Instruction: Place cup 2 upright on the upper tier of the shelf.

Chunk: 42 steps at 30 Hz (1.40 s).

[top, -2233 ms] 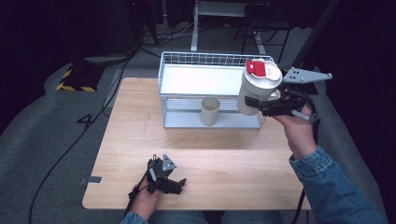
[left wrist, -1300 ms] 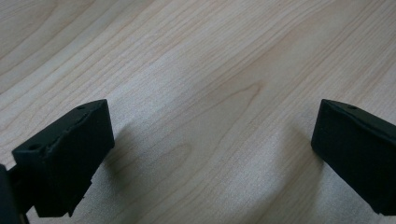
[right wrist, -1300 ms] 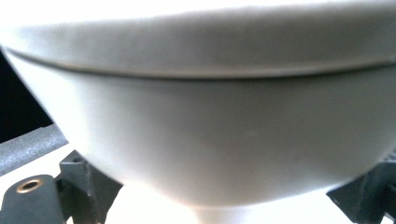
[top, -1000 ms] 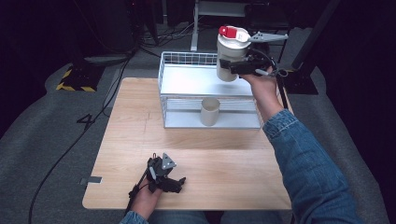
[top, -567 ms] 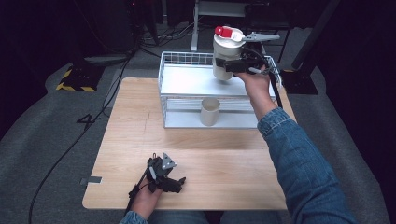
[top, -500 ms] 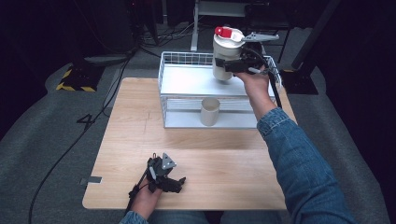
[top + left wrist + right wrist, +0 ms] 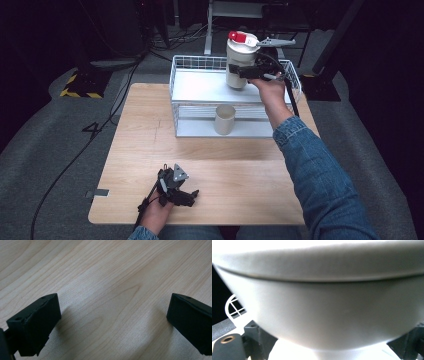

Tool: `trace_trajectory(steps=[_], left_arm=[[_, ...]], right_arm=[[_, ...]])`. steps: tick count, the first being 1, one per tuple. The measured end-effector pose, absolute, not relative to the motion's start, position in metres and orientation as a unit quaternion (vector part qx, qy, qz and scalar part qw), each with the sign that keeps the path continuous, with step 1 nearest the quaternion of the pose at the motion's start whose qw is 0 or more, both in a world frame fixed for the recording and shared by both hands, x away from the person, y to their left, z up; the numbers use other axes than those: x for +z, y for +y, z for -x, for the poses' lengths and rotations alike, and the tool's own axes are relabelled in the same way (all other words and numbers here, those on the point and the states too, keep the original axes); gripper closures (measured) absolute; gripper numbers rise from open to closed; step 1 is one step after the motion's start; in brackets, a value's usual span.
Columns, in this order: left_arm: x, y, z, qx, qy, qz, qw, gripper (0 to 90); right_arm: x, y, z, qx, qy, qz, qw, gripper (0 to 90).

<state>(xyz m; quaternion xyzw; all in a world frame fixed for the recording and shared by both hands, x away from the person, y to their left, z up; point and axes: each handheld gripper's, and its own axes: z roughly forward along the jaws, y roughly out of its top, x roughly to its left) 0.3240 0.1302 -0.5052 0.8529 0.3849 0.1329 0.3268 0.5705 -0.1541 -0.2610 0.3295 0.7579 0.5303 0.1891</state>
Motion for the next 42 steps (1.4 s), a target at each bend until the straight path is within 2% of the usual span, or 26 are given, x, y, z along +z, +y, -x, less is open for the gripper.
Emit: trace_trajectory(steps=[29, 32, 35, 42], left_arm=[[-0.505, 0.130, -0.325, 0.130, 0.386, -0.853, 0.325, 0.0], [-0.505, 0.130, -0.325, 0.130, 0.386, -0.853, 0.325, 0.0], [-0.505, 0.130, -0.325, 0.130, 0.386, -0.853, 0.325, 0.0], [-0.505, 0.130, -0.325, 0.130, 0.386, -0.853, 0.326, 0.0]], right_arm=[[-0.279, -0.159, -0.574, 0.525, 0.762, -0.330, 0.186, 11.0], [-0.280, -0.160, -0.574, 0.527, 0.762, -0.325, 0.190, 9.1], [-0.280, -0.162, -0.573, 0.527, 0.756, -0.335, 0.196, 0.2], [-0.273, -0.172, -0.565, 0.532, 0.752, -0.338, 0.194, 0.0]])
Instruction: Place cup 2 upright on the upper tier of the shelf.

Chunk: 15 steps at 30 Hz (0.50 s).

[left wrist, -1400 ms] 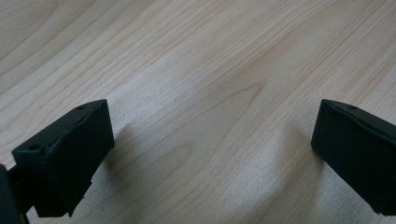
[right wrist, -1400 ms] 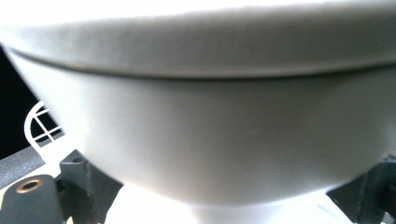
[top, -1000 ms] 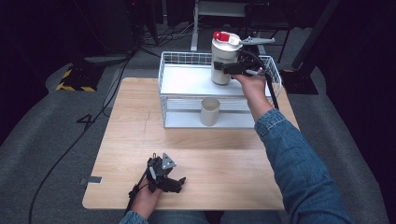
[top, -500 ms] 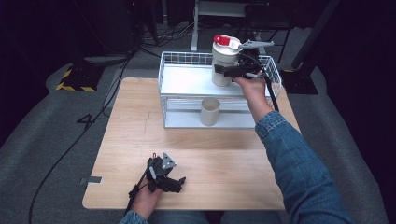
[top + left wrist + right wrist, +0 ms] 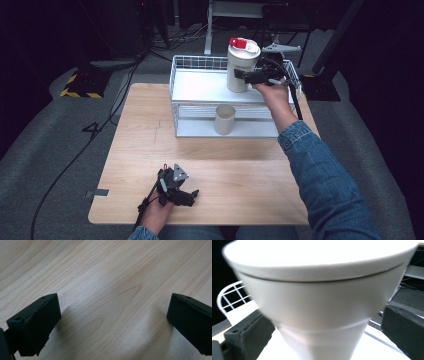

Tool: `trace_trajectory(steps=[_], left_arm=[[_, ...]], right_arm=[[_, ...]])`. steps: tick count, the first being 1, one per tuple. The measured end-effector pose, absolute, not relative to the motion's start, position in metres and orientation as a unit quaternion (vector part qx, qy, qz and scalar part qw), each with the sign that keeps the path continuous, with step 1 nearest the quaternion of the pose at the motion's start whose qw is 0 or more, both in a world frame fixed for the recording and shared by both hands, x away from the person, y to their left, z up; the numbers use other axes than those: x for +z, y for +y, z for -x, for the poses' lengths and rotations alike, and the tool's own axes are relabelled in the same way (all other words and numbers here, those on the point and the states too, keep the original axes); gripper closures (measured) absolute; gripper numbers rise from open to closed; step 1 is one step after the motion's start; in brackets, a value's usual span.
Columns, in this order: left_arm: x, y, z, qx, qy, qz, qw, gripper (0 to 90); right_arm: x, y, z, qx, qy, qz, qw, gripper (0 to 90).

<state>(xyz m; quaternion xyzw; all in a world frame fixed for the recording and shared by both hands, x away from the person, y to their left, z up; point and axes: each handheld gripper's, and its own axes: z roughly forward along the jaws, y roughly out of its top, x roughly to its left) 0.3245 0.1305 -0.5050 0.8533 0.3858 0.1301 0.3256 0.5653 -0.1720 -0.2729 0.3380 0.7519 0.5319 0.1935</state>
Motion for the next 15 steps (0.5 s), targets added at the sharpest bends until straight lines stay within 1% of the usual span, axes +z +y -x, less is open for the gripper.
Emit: trace_trajectory(steps=[8, 15], left_arm=[[-0.505, 0.132, -0.323, 0.134, 0.394, -0.849, 0.326, 0.0], [-0.505, 0.142, -0.324, 0.140, 0.404, -0.845, 0.322, 0.0]], right_arm=[[-0.266, -0.188, -0.547, 0.534, 0.752, -0.332, 0.197, 0.0], [-0.260, -0.204, -0.528, 0.533, 0.755, -0.325, 0.200, 0.0]])
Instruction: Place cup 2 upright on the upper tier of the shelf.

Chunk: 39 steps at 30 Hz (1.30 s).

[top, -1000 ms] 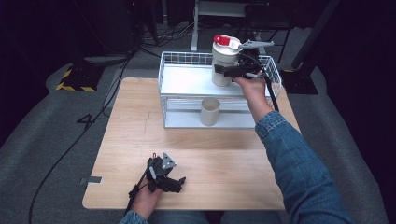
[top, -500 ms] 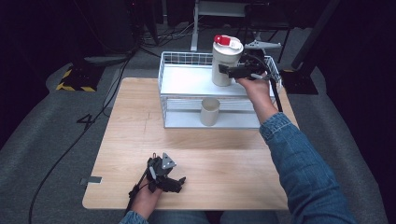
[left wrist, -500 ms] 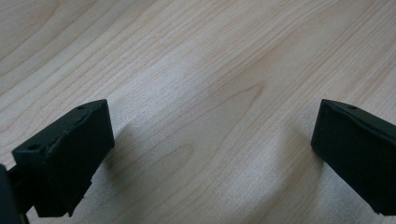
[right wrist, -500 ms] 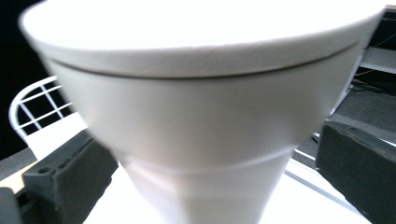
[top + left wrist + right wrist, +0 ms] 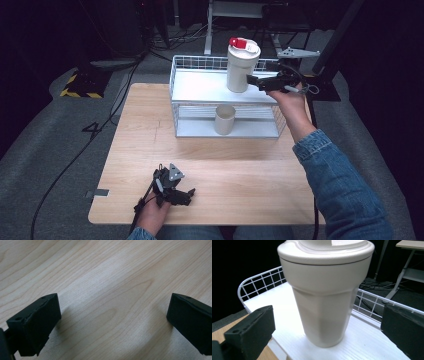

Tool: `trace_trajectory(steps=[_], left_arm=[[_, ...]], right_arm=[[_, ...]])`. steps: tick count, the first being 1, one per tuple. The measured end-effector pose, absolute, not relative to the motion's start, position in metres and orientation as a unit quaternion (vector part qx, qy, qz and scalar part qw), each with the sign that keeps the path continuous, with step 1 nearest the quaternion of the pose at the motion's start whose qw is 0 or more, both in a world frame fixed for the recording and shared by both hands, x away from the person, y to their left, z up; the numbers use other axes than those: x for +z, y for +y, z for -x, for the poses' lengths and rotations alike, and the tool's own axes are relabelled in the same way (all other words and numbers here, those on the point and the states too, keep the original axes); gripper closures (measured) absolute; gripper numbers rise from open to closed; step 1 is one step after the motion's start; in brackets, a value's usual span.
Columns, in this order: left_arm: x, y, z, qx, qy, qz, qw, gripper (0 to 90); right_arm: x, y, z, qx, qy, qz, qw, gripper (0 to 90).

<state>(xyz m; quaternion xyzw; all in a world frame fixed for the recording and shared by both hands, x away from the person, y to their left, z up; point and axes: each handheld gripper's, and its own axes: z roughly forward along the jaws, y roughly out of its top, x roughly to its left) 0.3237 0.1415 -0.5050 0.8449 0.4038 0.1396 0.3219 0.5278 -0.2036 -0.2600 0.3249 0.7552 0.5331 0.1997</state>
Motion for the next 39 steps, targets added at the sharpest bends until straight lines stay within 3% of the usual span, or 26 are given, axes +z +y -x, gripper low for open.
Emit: trace_trajectory(steps=[24, 28, 33, 39], left_arm=[[-0.505, 0.144, -0.323, 0.143, 0.404, -0.844, 0.322, 0.0], [-0.505, 0.144, -0.323, 0.142, 0.404, -0.844, 0.322, 0.0], [-0.505, 0.151, -0.328, 0.134, 0.380, -0.855, 0.327, 0.0], [-0.505, 0.157, -0.331, 0.128, 0.368, -0.860, 0.329, 0.0]], right_arm=[[-0.263, -0.254, -0.444, 0.516, 0.780, -0.290, 0.207, 0.7], [-0.273, -0.268, -0.429, 0.509, 0.782, -0.296, 0.207, 2.7], [-0.289, -0.282, -0.416, 0.490, 0.786, -0.313, 0.208, 13.4], [-0.318, -0.299, -0.401, 0.473, 0.788, -0.332, 0.215, 13.5]])
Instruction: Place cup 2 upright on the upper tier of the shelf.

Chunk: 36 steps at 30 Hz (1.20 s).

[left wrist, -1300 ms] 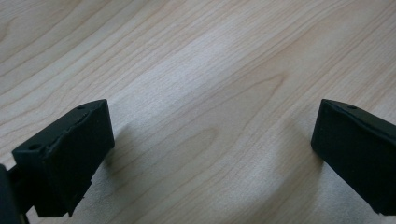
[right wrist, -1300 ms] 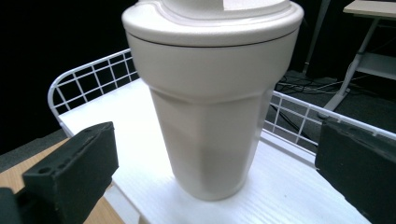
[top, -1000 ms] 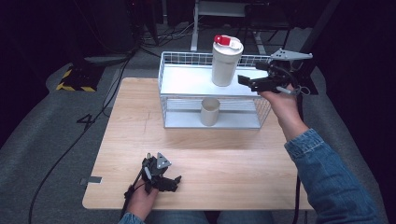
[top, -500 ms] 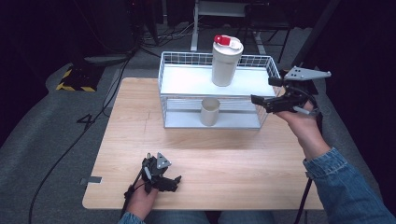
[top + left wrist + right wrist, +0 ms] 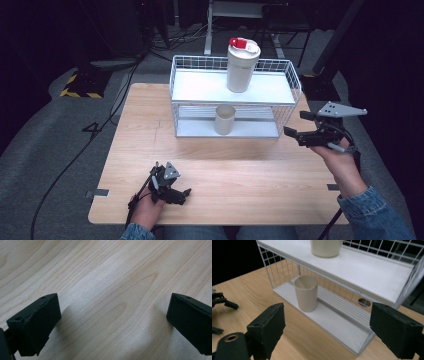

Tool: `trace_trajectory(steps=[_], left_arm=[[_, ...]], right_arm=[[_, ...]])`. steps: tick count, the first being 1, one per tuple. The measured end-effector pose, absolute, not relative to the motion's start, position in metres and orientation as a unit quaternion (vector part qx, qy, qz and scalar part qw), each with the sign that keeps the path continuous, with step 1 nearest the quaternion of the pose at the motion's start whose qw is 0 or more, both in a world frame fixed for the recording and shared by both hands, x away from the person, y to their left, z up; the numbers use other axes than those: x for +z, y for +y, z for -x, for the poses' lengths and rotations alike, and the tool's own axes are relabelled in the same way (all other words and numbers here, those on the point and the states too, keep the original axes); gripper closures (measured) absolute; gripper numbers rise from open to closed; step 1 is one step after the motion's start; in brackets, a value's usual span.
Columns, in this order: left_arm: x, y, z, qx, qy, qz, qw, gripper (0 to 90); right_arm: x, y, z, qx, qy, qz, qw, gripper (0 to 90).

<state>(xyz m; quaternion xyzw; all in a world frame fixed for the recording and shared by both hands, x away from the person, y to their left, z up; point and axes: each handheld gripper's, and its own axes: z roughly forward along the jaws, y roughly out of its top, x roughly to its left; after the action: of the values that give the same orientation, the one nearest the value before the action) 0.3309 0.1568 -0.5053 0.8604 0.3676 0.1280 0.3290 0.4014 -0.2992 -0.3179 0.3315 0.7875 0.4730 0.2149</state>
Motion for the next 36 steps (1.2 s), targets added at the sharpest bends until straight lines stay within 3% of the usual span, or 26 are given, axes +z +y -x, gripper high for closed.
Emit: trace_trajectory(steps=[20, 36], left_arm=[[-0.505, 0.156, -0.329, 0.131, 0.378, -0.856, 0.329, 0.0], [-0.506, 0.156, -0.328, 0.134, 0.383, -0.853, 0.328, 0.0]], right_arm=[[-0.426, -0.325, -0.368, 0.403, 0.804, -0.384, 0.207, 15.3], [-0.482, -0.322, -0.351, 0.364, 0.812, -0.410, 0.200, 15.1]])
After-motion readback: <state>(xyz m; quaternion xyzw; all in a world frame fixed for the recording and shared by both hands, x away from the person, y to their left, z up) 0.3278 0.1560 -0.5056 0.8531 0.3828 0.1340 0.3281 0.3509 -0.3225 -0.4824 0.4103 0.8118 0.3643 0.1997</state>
